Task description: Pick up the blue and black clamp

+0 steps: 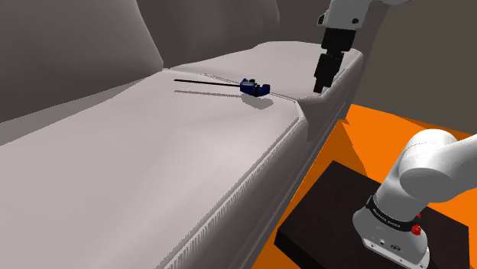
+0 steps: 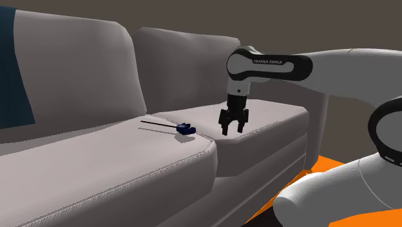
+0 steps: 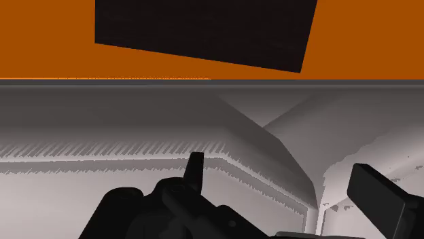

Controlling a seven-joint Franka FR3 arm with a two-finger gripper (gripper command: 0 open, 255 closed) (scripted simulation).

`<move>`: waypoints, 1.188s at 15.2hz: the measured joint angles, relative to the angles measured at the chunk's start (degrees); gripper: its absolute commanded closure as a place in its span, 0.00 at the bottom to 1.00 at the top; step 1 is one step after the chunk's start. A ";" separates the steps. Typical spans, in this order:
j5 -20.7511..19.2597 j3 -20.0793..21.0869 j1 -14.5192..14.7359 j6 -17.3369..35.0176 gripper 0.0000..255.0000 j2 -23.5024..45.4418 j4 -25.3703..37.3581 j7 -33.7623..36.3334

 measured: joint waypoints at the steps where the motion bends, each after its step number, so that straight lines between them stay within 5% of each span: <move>1: 0.00 0.00 0.00 0.00 0.00 0.00 0.00 0.00; 10: 0.45 8.58 0.90 2.15 0.00 15.74 14.53 10.52; 18: -4.43 15.55 1.52 -0.67 0.00 34.03 35.24 21.24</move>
